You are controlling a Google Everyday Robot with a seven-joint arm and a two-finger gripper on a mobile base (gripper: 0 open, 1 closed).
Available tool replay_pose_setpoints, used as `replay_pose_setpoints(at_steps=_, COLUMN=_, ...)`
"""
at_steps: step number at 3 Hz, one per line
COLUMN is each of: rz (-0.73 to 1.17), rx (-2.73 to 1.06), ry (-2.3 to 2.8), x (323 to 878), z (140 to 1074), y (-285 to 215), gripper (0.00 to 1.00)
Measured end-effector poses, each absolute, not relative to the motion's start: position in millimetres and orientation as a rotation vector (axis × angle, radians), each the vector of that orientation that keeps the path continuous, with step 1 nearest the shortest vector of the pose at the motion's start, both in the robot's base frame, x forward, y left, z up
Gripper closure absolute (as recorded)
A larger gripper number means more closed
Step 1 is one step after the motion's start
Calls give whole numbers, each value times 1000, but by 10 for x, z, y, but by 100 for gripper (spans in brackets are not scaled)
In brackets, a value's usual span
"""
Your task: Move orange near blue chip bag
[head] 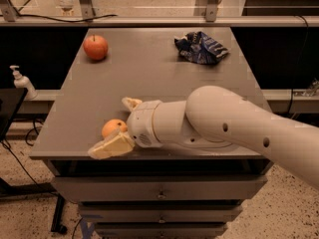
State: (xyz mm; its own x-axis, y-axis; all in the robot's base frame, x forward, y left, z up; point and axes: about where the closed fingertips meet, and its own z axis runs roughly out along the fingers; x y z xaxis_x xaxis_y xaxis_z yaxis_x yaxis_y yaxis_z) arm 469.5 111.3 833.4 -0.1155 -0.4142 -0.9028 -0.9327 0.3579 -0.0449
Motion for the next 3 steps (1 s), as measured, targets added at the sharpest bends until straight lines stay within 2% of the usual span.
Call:
replay_pose_setpoints(at_steps=2, rz=714, rx=-1198, ry=1717, x=4624, z=8292, y=1046, gripper=62)
replay_pose_setpoints(at_steps=3, rz=684, rx=-1179, ry=1742, x=4662, z=8343, y=834, gripper=86)
